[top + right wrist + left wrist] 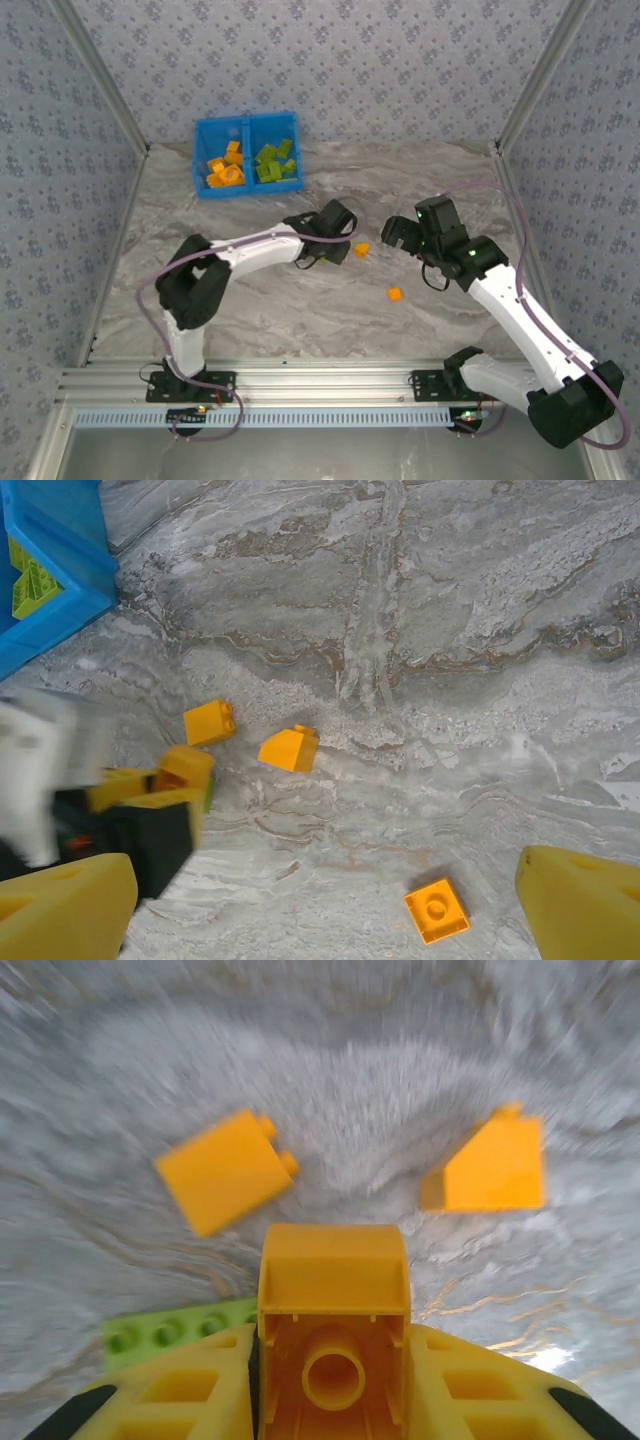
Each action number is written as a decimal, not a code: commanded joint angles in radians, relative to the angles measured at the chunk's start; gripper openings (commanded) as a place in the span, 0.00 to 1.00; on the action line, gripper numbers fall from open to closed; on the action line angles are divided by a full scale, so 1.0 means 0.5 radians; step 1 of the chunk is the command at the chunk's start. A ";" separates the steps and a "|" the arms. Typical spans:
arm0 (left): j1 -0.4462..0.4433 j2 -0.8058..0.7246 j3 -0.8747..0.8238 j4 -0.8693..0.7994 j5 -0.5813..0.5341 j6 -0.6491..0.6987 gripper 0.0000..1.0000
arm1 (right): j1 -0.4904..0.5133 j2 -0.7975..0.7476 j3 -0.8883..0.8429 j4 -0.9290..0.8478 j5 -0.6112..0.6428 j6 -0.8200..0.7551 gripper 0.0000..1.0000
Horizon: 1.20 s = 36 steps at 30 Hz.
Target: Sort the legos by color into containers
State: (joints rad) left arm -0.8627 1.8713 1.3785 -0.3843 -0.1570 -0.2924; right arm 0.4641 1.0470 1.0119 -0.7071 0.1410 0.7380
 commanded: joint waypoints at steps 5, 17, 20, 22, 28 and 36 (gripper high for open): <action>0.383 -0.407 0.171 -0.062 -0.234 0.120 0.33 | -0.011 -0.023 -0.021 -0.016 -0.028 0.045 1.00; 1.236 0.165 0.895 -0.124 -0.198 0.132 0.33 | -0.011 -0.067 -0.024 -0.047 -0.020 0.050 1.00; 1.350 0.516 1.341 -0.328 -0.105 0.029 0.33 | -0.012 -0.071 -0.013 -0.075 -0.008 0.045 1.00; 1.406 0.733 1.648 -0.453 -0.069 -0.028 0.33 | -0.013 -0.080 -0.004 -0.098 0.004 0.039 1.00; 1.503 1.266 2.345 -0.736 0.054 -0.155 0.36 | -0.017 -0.134 -0.021 -0.142 0.039 0.056 1.00; 1.553 1.453 2.445 -0.774 0.174 -0.209 0.48 | -0.020 -0.161 -0.022 -0.163 0.065 0.067 1.00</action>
State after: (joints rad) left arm -0.0921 2.5935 2.5572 -0.7288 -0.1158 -0.3687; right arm 0.4622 0.9779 1.0103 -0.7586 0.1455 0.7525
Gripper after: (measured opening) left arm 0.470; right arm 0.999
